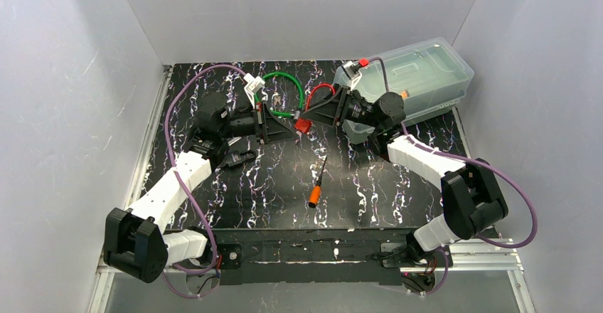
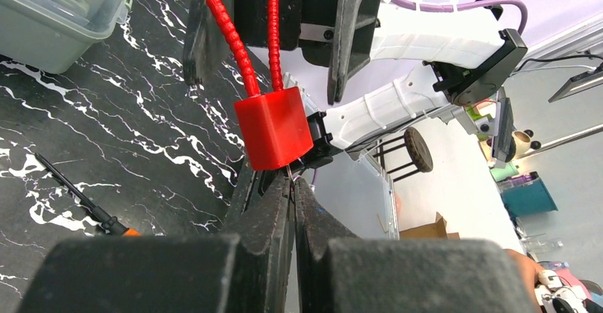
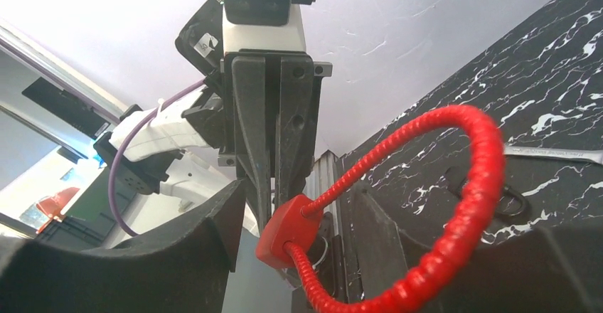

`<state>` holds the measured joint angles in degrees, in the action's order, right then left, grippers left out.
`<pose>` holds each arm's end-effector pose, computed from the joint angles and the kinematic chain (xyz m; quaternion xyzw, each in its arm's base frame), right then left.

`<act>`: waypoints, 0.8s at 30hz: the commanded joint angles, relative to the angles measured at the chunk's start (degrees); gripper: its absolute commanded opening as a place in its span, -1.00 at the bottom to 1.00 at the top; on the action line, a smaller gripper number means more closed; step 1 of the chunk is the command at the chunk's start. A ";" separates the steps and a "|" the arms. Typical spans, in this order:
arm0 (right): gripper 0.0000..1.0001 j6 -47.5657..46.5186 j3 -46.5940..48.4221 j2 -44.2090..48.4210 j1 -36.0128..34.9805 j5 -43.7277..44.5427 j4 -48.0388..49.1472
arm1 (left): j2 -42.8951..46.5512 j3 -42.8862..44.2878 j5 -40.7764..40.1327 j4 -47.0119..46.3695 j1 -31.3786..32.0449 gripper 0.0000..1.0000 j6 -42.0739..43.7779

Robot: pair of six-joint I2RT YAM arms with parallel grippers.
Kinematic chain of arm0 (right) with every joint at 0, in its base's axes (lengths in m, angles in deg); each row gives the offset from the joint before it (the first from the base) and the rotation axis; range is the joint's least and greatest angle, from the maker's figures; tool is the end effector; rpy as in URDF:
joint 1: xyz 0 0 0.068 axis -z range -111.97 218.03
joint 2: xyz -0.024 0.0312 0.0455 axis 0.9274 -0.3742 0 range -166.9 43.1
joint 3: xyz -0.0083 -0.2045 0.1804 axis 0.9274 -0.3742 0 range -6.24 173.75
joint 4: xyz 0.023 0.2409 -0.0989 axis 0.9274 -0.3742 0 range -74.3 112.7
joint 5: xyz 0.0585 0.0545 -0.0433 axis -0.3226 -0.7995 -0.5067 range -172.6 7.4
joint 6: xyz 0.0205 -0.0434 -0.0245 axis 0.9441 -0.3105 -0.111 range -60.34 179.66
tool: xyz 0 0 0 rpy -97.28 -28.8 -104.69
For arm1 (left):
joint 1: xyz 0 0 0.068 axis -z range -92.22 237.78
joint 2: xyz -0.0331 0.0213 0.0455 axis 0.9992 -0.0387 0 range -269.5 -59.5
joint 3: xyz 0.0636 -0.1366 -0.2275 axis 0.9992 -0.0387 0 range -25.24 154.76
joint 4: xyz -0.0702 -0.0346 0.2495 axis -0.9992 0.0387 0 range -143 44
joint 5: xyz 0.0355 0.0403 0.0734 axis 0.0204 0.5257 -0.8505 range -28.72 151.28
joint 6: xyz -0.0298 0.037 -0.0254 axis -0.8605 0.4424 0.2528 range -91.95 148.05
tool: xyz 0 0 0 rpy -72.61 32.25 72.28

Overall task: Lock with the key
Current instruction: Lock the lock.

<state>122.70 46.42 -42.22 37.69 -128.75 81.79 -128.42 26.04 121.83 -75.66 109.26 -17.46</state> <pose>0.2678 0.1865 0.3389 -0.1833 0.5587 0.7107 0.3862 0.2380 -0.1270 0.3509 0.2422 0.6479 -0.6354 0.3431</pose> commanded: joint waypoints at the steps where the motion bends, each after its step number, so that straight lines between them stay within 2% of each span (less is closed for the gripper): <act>1: 0.29 -0.92 0.40 2.03 -1.55 -0.07 -1.49 | 0.40 3.30 -0.27 -0.85 -0.79 -1.00 1.93; 6: 0.15 -1.32 0.51 2.06 -2.32 -0.62 -3.14 | 0.08 4.32 -1.22 0.40 -1.53 -1.00 3.26; 12: -0.21 -0.25 1.48 1.56 -2.53 -0.11 -1.64 | 0.12 3.98 -0.83 1.00 -1.51 -1.00 3.81; 16: -0.58 1.54 2.06 1.16 -2.51 0.38 1.27 | 0.15 3.06 -0.98 1.13 -1.48 -1.00 2.66; 19: -0.95 2.39 2.30 1.02 -2.53 0.42 3.97 | -0.41 2.18 -0.75 1.18 -1.48 -1.00 0.38; 20: -0.97 2.49 2.34 1.09 -2.53 0.53 4.79 | -0.45 1.91 -0.58 1.20 -1.56 -1.00 -0.14; 21: -0.97 2.64 2.30 1.19 -2.52 0.62 5.56 | -0.34 1.74 -0.49 1.17 -1.56 -0.94 -0.35; 24: -0.97 2.53 2.18 1.56 -2.44 0.07 7.29 | 0.23 1.51 -0.52 1.18 -1.97 -0.59 -1.03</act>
<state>124.48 46.44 -42.22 35.37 -129.03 81.00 -128.77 27.98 120.60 -73.99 107.90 -17.08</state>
